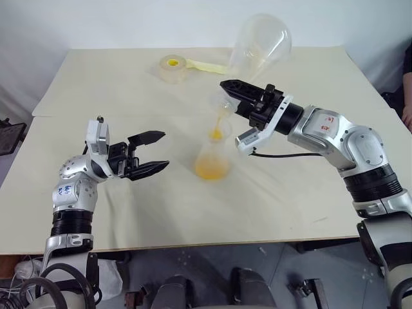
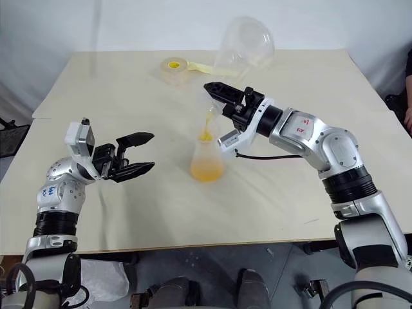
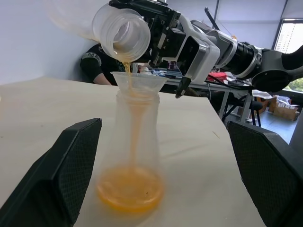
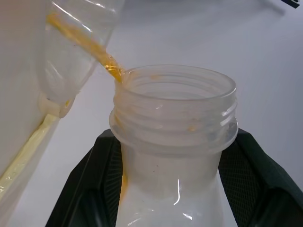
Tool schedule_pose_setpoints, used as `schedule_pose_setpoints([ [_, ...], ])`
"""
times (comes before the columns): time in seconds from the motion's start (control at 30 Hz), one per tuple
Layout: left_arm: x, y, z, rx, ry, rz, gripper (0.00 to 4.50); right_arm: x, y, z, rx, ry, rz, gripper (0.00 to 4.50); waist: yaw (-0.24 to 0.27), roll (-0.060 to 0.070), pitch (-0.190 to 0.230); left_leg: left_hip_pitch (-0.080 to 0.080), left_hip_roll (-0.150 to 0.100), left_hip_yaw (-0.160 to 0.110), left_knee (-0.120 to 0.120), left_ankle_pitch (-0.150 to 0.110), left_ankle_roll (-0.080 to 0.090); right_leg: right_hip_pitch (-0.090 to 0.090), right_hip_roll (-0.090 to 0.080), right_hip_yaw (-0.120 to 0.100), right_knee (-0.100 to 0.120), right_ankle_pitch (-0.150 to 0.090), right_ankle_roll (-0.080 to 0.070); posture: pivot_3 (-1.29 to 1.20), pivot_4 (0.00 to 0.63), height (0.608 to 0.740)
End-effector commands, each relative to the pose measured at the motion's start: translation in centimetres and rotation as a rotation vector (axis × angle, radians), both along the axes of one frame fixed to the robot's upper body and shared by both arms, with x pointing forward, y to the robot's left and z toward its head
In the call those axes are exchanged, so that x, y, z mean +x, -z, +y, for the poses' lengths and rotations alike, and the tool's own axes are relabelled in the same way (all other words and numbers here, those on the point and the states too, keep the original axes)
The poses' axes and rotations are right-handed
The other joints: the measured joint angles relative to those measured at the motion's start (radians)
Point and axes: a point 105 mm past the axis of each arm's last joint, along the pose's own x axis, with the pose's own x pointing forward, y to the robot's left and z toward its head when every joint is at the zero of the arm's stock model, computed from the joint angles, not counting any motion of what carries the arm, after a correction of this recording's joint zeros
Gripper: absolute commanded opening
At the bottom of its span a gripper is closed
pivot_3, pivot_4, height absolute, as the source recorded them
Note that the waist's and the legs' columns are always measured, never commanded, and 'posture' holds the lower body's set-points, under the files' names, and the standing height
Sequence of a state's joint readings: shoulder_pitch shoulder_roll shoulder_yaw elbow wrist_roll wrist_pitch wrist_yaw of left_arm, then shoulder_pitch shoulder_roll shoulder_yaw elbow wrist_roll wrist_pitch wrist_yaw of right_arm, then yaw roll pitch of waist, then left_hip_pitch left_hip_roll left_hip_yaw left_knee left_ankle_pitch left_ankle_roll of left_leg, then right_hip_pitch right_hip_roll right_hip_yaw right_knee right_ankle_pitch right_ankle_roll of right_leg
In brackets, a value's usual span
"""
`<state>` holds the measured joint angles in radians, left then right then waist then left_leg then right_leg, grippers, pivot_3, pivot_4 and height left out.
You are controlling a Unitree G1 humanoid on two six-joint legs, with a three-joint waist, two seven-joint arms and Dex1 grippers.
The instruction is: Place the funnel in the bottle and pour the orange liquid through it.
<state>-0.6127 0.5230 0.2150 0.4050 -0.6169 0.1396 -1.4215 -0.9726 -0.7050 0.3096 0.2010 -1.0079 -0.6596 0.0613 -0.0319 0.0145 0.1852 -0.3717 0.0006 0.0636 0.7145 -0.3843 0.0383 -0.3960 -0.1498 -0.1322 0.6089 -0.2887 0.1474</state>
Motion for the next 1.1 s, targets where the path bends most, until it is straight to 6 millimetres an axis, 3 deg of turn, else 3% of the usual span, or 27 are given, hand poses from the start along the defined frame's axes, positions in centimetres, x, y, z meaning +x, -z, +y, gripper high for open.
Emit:
schedule_pose_setpoints([
  [0.03,-0.2,-0.8,0.0,0.009,0.006,-0.041,4.50,-0.7,-1.6,0.2,-0.006,-0.029,-0.073,2.42,0.000,0.000,0.000,0.000,0.000,0.000,0.000,0.000,0.000,0.000,0.000,0.000,0.000,0.000,0.000,0.00,0.150,0.740],
  [0.77,0.2,-0.9,0.0,0.011,0.009,-0.040,4.50,-0.9,-1.5,0.5,-0.047,-0.058,-0.111,2.42,0.000,0.000,0.000,0.000,0.000,0.000,0.000,0.000,0.000,0.000,0.000,0.000,0.000,0.000,0.000,0.00,0.150,0.740],
  [1.1,0.5,-1.0,0.1,0.027,0.005,-0.035,4.50,-0.6,-1.9,-0.6,0.143,-0.016,0.067,2.42,0.000,0.000,0.000,0.000,0.000,0.000,0.000,0.000,0.000,0.000,0.000,0.000,0.000,0.000,0.000,0.00,0.150,0.740],
])
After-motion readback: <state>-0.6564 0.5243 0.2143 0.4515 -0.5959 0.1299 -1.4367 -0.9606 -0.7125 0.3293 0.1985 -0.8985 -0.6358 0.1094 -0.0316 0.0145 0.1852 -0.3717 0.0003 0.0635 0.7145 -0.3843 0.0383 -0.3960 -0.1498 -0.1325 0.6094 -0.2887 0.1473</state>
